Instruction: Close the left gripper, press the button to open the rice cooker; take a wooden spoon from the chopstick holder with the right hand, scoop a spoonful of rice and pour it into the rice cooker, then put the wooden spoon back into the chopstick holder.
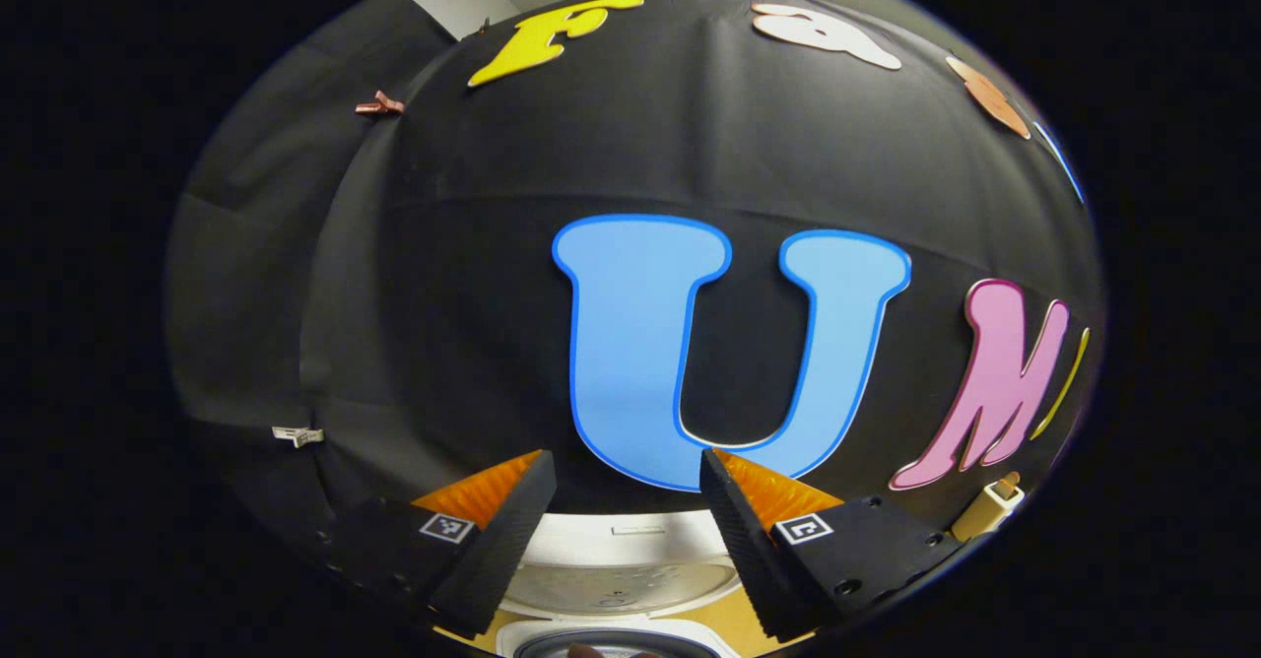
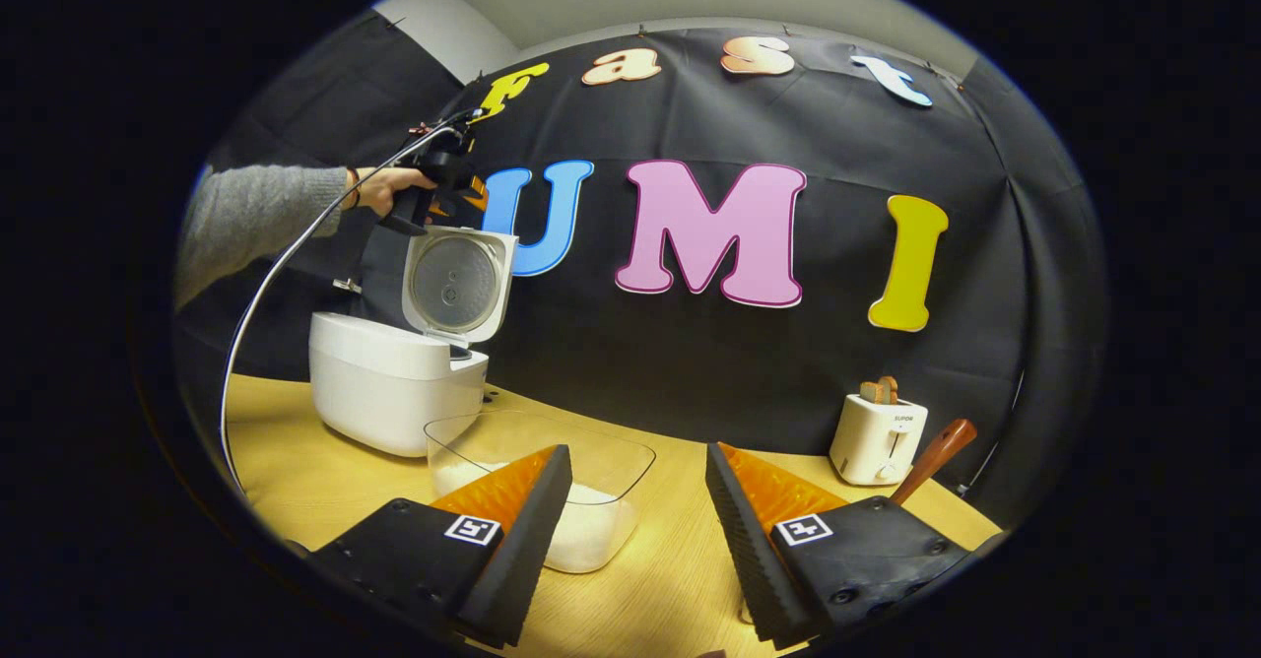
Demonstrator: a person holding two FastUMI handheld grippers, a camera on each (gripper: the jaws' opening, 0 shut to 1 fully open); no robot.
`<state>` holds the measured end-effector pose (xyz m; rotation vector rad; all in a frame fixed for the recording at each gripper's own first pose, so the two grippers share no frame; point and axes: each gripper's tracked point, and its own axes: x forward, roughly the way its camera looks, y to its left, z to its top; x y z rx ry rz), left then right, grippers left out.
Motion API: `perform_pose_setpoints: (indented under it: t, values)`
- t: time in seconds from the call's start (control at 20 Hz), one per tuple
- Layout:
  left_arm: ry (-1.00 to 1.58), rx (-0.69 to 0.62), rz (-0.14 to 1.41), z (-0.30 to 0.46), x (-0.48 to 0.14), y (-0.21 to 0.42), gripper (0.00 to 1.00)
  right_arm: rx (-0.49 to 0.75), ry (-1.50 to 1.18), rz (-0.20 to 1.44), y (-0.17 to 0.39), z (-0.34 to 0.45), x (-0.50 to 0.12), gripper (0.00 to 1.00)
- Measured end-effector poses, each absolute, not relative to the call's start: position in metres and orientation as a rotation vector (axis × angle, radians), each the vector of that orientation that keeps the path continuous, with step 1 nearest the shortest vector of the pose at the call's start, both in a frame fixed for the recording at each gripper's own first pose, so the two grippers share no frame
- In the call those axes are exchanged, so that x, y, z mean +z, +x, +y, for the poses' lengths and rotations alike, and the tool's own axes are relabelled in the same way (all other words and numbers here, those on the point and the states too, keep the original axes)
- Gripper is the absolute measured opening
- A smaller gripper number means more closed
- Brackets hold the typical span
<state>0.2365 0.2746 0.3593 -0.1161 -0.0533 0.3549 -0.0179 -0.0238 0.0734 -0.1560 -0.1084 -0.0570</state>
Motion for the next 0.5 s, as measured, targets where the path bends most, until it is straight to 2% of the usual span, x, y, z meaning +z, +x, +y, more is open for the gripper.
perform_pose_setpoints:
  t: [0.2, 0.3, 0.5]
  values:
    - [-0.08, 0.398, 0.031, 0.277, 0.333, 0.248, 0.95, -0.066, -0.147, -0.103, -0.014, -0.034, 0.067, 0.86]
    - [-0.1, 0.395, 0.023, 0.274, 0.333, 0.241, 0.99, -0.066, -0.136, -0.096, -0.015, -0.037, 0.064, 0.86]
    - [-0.06, 0.367, 0.075, 0.252, 0.323, 0.211, 0.99, -0.061, -0.11, -0.112, -0.021, -0.04, 0.068, 0.86]
